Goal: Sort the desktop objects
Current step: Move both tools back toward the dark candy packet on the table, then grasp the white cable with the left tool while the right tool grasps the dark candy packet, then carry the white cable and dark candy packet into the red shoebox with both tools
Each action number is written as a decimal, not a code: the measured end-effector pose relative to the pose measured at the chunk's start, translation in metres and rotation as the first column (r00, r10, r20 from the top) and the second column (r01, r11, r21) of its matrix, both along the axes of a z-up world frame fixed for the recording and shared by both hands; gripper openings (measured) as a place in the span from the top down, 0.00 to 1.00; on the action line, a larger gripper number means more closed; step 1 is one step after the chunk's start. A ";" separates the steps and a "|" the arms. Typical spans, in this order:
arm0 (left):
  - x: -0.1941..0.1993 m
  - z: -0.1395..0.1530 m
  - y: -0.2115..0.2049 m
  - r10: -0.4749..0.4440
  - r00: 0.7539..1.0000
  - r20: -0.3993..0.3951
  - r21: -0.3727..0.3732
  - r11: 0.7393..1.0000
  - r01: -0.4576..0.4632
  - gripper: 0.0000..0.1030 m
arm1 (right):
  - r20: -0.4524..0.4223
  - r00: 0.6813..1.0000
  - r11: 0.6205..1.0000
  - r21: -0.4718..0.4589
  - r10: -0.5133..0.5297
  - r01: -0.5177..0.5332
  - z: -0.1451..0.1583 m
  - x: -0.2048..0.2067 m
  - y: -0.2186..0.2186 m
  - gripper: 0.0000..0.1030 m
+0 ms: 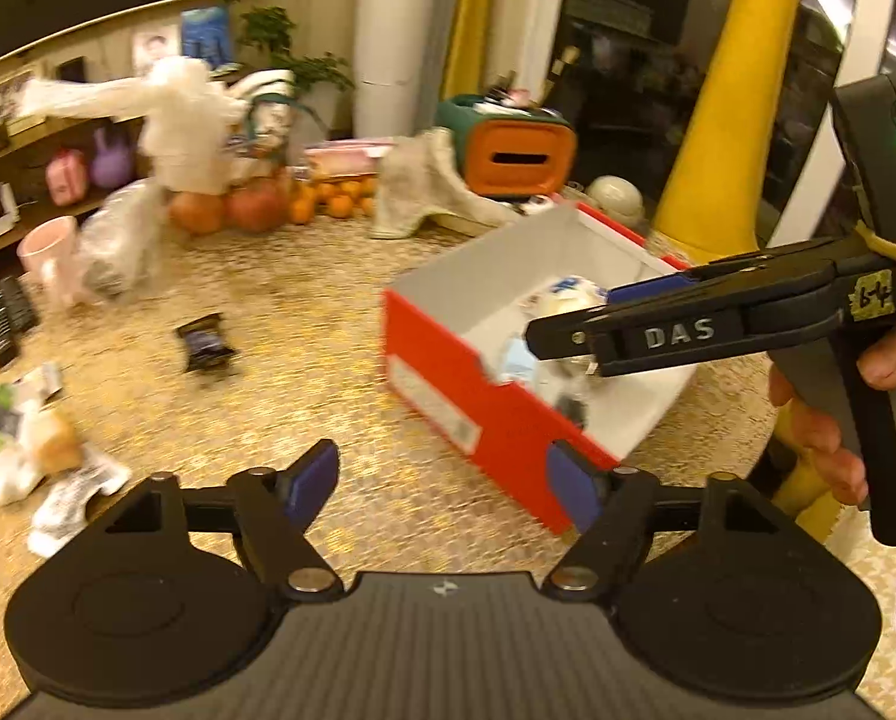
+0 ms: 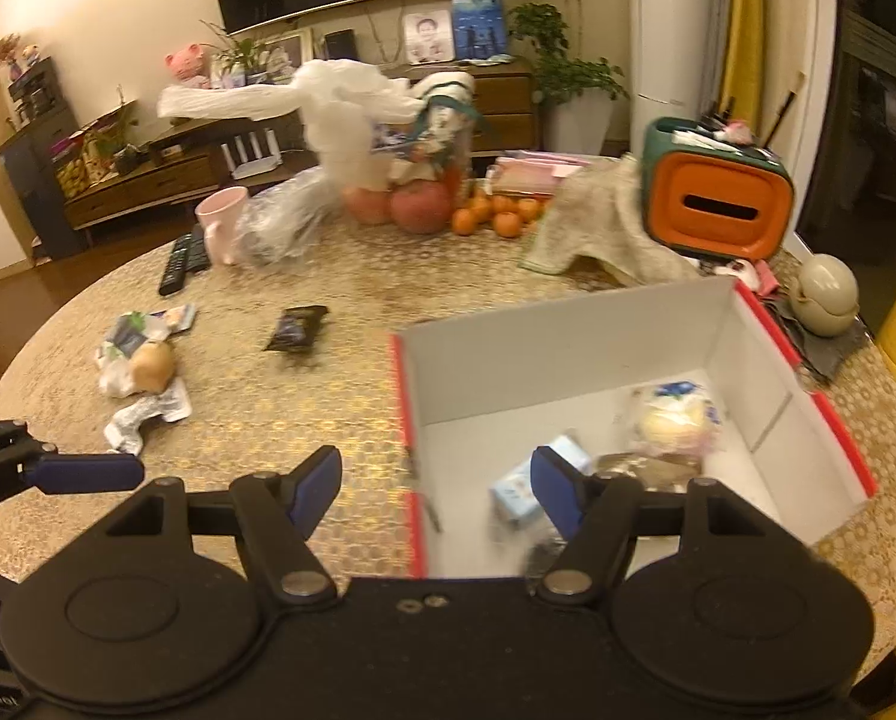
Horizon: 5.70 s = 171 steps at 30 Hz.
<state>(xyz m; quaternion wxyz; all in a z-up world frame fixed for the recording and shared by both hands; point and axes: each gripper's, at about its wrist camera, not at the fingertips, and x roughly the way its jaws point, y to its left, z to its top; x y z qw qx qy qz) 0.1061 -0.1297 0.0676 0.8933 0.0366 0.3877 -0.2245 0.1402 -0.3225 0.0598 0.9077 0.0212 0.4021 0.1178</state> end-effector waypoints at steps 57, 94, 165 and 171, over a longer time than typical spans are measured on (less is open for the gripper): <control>0.049 -0.146 0.233 0.373 0.928 -0.020 0.053 0.927 -0.371 0.01 | -0.133 0.987 0.994 -0.041 0.094 -0.101 -0.106 0.190 0.195 0.30; 0.053 -0.156 0.224 0.363 0.931 0.030 0.079 0.928 -0.364 0.79 | -0.161 0.986 0.991 -0.120 0.047 -0.067 -0.147 0.233 0.217 0.63; 0.014 -0.016 -0.015 0.104 0.986 0.133 0.027 0.994 -0.108 0.82 | -0.019 1.000 1.000 0.002 0.018 -0.018 -0.014 -0.006 -0.011 0.68; 0.025 -0.014 -0.058 0.027 0.990 0.139 0.049 0.998 -0.034 0.82 | -0.016 0.999 0.999 -0.003 -0.035 0.035 -0.015 -0.004 -0.046 0.68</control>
